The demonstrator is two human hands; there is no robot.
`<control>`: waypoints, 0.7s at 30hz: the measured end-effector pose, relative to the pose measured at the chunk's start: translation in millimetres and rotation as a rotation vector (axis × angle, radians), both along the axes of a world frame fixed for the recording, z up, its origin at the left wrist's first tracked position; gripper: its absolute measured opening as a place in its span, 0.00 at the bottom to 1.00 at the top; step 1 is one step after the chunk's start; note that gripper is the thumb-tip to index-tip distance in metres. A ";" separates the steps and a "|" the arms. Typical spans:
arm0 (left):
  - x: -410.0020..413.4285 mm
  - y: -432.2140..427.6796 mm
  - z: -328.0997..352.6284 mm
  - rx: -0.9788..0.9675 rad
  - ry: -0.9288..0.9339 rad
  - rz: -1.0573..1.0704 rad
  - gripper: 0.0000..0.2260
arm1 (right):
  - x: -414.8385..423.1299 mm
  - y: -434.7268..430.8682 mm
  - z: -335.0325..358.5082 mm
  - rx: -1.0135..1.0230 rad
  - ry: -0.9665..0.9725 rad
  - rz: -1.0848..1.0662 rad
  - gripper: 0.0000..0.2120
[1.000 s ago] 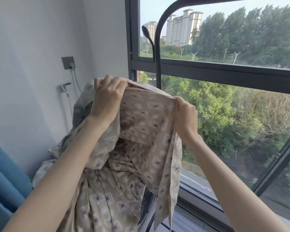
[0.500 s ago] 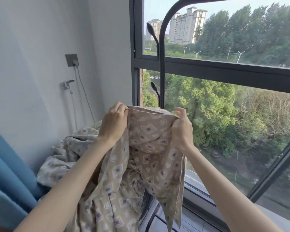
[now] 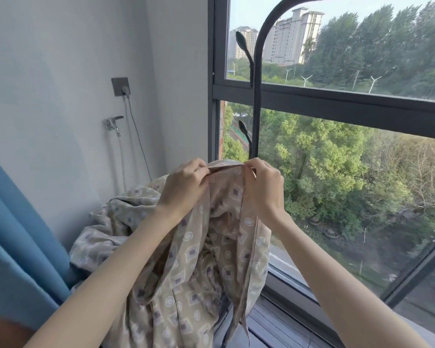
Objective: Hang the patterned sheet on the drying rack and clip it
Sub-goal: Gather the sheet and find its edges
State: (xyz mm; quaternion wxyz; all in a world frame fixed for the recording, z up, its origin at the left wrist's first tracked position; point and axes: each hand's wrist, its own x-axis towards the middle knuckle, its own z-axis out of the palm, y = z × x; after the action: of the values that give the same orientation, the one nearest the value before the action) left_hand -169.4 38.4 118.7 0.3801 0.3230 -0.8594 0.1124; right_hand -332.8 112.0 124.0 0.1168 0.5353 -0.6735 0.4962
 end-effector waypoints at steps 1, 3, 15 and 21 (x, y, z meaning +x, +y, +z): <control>3.1 -0.9 -7.9 0.064 -0.013 0.031 0.05 | 0.6 -0.7 2.9 -0.010 -0.027 -0.002 0.08; 10.2 -4.5 -25.9 0.196 -0.033 0.116 0.09 | 2.6 -2.9 5.8 -0.034 -0.132 0.013 0.07; 41.3 -3.6 20.5 0.028 0.185 0.272 0.12 | -4.6 -14.7 1.1 -0.080 -0.716 0.037 0.06; 46.7 0.1 18.2 -0.035 0.181 0.228 0.12 | -0.8 -3.6 -13.8 -0.030 -0.423 0.167 0.13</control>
State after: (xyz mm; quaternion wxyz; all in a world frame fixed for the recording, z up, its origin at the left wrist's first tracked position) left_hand -122.7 38.5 136.9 0.4463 0.4207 -0.7773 0.1404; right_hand -333.6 108.5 110.2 -0.0605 0.4714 -0.6287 0.6155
